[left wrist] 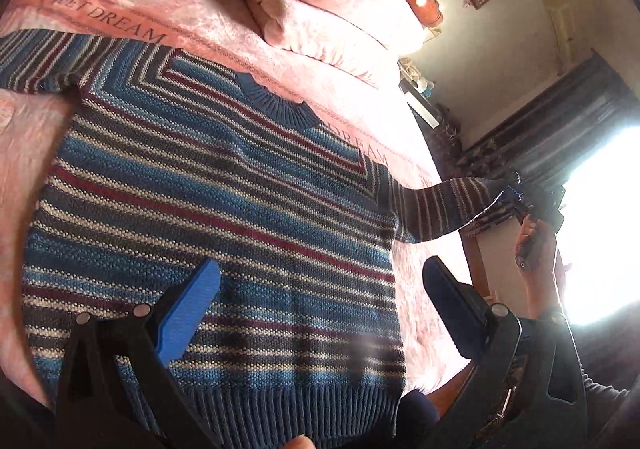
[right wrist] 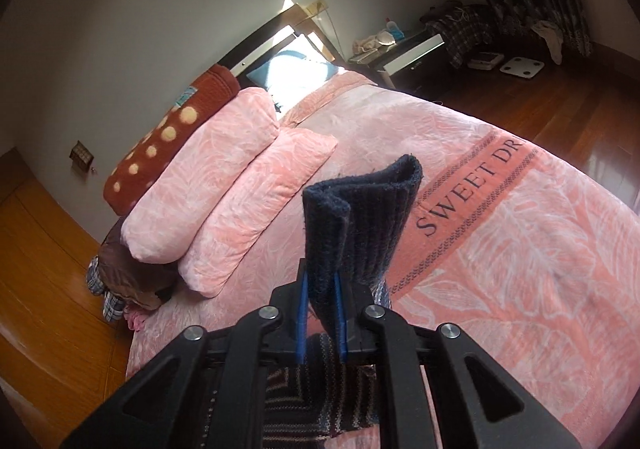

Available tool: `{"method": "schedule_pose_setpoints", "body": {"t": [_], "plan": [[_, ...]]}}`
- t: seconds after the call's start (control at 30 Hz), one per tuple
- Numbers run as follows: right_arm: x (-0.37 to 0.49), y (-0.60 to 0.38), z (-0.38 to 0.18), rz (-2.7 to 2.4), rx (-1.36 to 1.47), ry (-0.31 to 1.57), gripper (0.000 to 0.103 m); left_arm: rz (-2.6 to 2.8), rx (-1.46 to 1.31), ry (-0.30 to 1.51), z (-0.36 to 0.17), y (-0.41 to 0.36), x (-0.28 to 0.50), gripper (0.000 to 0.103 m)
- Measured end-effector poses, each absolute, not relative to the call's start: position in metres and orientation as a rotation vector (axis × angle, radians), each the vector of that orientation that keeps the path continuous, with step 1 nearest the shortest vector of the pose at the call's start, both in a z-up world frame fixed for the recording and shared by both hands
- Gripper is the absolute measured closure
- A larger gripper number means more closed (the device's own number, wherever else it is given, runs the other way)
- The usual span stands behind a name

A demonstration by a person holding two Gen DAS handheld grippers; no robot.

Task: Fold small clothes
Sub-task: 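Lift the cuff with the right tool and fold the sleeve across the sweater body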

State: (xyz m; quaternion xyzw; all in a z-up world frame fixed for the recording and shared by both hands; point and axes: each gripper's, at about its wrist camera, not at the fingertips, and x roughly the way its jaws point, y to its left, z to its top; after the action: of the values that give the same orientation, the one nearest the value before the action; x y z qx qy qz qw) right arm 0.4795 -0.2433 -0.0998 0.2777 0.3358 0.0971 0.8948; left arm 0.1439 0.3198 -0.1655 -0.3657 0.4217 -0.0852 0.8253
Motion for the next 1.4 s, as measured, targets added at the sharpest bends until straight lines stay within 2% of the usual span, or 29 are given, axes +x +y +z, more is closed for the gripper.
{"method": "schedule_pose_setpoints", "body": {"t": [0.2,0.33,0.7,0.8,0.9,0.93,1.1,1.2,1.4], "plan": [[0.468,-0.141,-0.093,0.284,0.427,0.688,0.092,-0.222,-0.831,0.872,-0.16,0.332,0.152,0.003],[0.459,-0.077,-0.115,0.319,0.326,0.712,0.092,-0.255,-0.823,0.866,-0.163,0.337,0.163,0.003],[0.441,0.052,-0.26,0.332,0.041,0.905,0.092,-0.402,-0.93,0.933,-0.206,0.333,0.25,0.003],[0.43,0.078,-0.294,0.38,-0.049,0.973,0.076,-0.444,-0.959,0.976,-0.227,0.321,0.284,0.003],[0.408,0.07,-0.287,0.386,-0.051,0.932,0.07,-0.47,-1.021,1.039,-0.255,0.308,0.319,0.003],[0.401,0.057,-0.28,0.369,-0.009,0.917,0.064,-0.479,-1.065,1.054,-0.265,0.303,0.329,0.003],[0.361,-0.009,-0.266,0.26,0.316,0.884,0.047,-0.51,-1.33,1.102,-0.31,0.275,0.376,0.003],[0.344,-0.02,-0.277,0.24,0.358,0.862,0.047,-0.312,-1.228,1.258,-0.325,0.26,0.392,0.003],[0.348,-0.021,-0.309,0.294,0.415,0.92,0.047,-0.348,-1.182,1.254,-0.324,0.244,0.412,0.004]]}}
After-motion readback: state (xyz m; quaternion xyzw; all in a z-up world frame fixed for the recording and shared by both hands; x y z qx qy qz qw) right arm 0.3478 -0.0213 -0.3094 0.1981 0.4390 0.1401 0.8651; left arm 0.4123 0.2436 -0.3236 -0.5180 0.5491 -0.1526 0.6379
